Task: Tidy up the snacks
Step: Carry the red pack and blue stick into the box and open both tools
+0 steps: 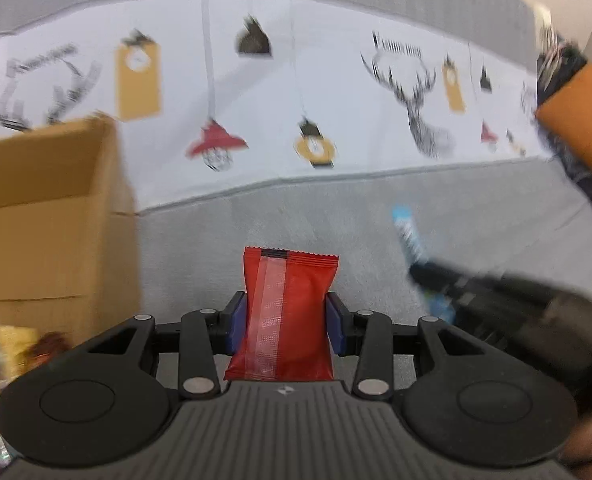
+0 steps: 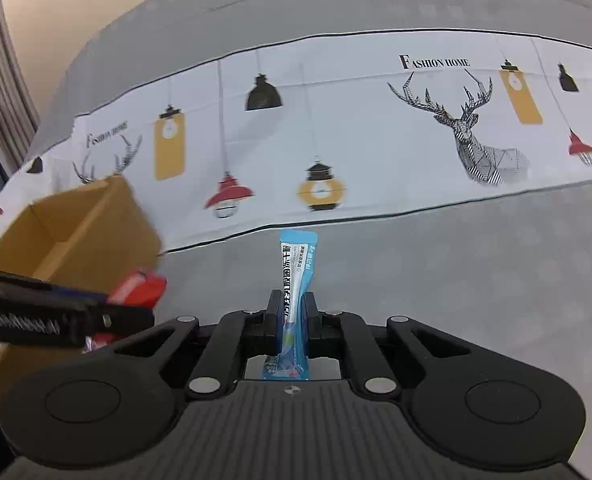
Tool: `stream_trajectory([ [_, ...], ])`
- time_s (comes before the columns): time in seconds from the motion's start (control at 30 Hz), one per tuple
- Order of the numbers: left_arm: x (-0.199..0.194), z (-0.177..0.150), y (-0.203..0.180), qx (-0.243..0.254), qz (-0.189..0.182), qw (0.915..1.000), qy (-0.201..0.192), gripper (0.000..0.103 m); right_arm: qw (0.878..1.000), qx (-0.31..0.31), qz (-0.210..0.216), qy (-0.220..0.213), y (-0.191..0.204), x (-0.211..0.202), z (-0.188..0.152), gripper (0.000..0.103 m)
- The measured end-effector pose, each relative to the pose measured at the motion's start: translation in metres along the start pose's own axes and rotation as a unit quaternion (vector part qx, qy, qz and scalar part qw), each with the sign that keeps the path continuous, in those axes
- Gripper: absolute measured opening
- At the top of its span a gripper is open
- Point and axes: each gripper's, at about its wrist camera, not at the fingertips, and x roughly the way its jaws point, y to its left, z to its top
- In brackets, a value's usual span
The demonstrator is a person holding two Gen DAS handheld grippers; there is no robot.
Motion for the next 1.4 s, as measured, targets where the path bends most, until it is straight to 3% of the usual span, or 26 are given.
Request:
stream_trajectory([
  [0.23,-0.108,-0.005,0.050,-0.004,0.022,0.9944,-0.103,0.045,0.998,-0.029,0.044,-0.027,0.109,-0.033,0.008,0.009],
  [0.47,-0.205,-0.002,0.113,-0.039,0.051,0.9750,-0.213,0.045,0.989,-0.085,0.076,-0.095,0.223,-0.081,0.058,0.009],
  [0.63,-0.238,0.001,0.154,-0.055,0.070,0.9631,-0.254,0.045,0.979,-0.126,0.105,-0.125,0.284,-0.093,0.080,0.009],
  [0.77,-0.230,0.001,0.181,-0.078,0.063,0.9656,-0.240,0.045,0.975,-0.154,0.118,-0.109,0.317,-0.073,0.080,0.010],
  [1.0,-0.180,-0.005,0.220,-0.093,0.074,0.9737,-0.194,0.046,0.977,-0.170,0.115,-0.063,0.343,-0.015,0.069,0.010],
  [1.2,-0.110,-0.002,0.244,-0.114,0.083,0.9813,-0.131,0.046,0.985,-0.152,0.076,0.002,0.328,0.049,0.059,0.010],
  [1.4,-0.028,-0.002,0.262,-0.110,0.090,0.9887,-0.050,0.046,0.987,-0.139,0.037,0.077,0.307,0.115,0.046,0.010],
])
